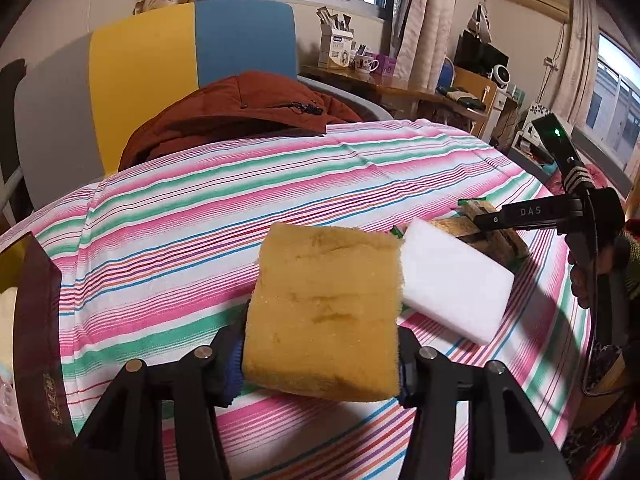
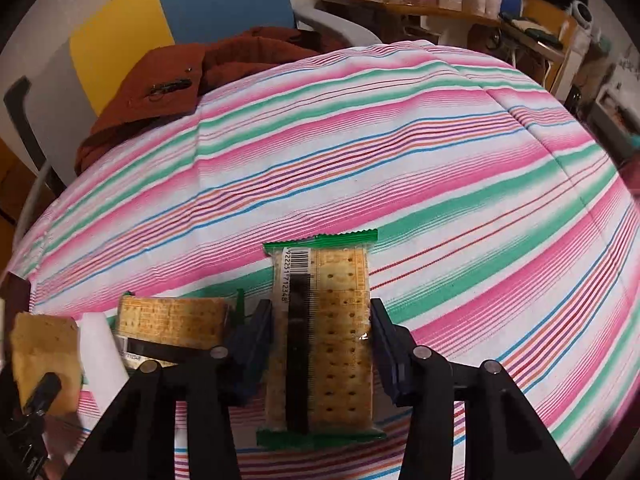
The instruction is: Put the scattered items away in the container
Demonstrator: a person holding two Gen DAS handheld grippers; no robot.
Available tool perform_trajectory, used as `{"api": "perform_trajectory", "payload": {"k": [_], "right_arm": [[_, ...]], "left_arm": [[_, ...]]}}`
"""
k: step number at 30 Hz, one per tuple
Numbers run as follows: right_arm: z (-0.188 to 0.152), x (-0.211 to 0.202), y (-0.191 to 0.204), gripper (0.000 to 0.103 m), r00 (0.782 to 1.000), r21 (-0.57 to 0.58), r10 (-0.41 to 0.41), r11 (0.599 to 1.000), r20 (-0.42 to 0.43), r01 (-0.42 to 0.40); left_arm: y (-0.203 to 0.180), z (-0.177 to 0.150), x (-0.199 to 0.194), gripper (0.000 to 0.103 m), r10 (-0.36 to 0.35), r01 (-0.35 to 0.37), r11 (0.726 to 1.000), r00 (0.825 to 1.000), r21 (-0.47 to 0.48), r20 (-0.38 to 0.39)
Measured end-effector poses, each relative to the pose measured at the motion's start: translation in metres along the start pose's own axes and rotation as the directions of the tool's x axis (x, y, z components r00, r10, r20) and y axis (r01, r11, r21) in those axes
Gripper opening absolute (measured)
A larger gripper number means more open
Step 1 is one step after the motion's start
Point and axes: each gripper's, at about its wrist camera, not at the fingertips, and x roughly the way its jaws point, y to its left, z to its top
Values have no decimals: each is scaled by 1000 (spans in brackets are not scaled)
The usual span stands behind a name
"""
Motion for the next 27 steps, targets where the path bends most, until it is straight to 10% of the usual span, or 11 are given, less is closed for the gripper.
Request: {"api": "perform_trajectory", "payload": {"k": [14,27], "right_arm": [[-45,-57,35,47,976,-66,-48,996,211,64],[-104,-128,86,48,914,-150,122,986,387,-67]], "left_arm": [[-5,-22,-51,55,11,-12,1000,996,20,86],[13,-36,-125,55,106,-100,994,973,-40,203]]}}
